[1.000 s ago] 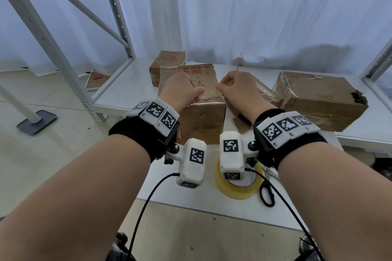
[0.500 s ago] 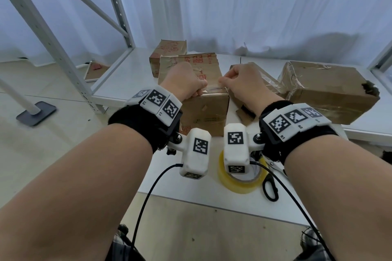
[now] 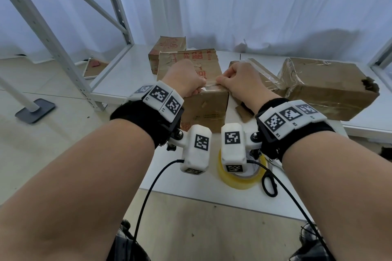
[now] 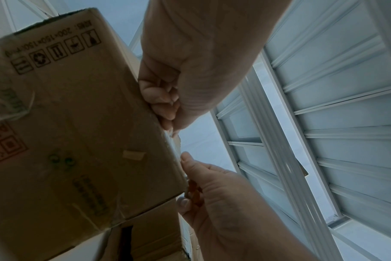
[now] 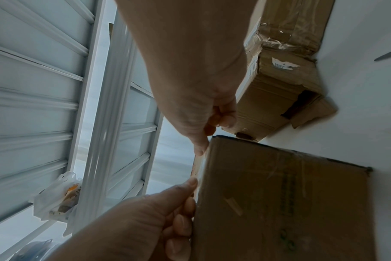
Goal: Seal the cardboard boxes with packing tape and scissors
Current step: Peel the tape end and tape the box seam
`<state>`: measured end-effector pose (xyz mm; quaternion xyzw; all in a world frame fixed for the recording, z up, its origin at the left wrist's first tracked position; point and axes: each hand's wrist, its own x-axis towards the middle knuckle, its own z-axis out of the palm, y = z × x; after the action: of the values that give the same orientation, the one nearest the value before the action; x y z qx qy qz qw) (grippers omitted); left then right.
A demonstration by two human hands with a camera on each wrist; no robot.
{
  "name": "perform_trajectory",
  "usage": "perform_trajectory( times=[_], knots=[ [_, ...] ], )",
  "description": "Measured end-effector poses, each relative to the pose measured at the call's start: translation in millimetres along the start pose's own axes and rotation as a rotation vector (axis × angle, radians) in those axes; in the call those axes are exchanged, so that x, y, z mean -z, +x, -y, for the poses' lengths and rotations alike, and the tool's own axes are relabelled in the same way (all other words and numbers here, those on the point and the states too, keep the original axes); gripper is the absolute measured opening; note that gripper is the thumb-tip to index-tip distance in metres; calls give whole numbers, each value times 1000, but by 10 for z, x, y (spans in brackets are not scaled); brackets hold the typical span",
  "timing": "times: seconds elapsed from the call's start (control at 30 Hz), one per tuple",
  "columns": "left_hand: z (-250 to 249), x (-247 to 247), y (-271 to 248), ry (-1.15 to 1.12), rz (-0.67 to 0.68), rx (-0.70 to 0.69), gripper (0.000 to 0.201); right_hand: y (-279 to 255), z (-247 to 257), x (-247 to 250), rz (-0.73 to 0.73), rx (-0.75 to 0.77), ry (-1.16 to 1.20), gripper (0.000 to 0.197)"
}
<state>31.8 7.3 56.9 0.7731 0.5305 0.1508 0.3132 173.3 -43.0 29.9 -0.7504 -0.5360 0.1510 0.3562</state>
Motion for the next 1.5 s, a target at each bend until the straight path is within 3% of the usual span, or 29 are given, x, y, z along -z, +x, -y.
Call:
perform_trajectory(
  times=[0.4, 0.57, 0.7, 0.8, 0.87, 0.9, 0.97, 1.03, 1.13, 1.23, 1.5],
  knots=[
    [-11, -4, 1, 113, 14, -46, 23, -48, 59, 20, -10, 10, -45, 14],
    [-34, 15, -4, 274, 28, -97, 22, -24, -7, 10, -8, -104, 78, 48],
    [69, 56, -17, 415, 3, -120, 43, -44, -97, -12, 15, -137, 72, 33],
    [194, 95, -68, 323, -78, -134, 27, -94, -129, -22, 27, -182, 201, 22],
    [216, 65, -134, 250, -222, -296, 20, -119, -98, 13, -96, -39, 88, 20],
    [210, 25, -153, 277, -245, -399, 27, -137, -57, 26, -146, 69, 27, 24],
    [193, -100, -192, 369, -127, -509, 42, -222, 45, -7, -38, 251, -19, 34],
    [231, -222, -204, 497, 4, -471, 48, -311, 48, -124, 193, 285, -65, 41],
    [328, -304, -195, 592, 33, -407, 52, -347, -70, -180, 323, 201, -146, 50],
    [383, -314, -198, 627, -8, -396, 54, -357, -112, -183, 338, 206, -175, 53],
    [380, -363, -256, 638, -117, -350, 58, -449, -180, -165, 182, 99, -126, 52]
  ],
)
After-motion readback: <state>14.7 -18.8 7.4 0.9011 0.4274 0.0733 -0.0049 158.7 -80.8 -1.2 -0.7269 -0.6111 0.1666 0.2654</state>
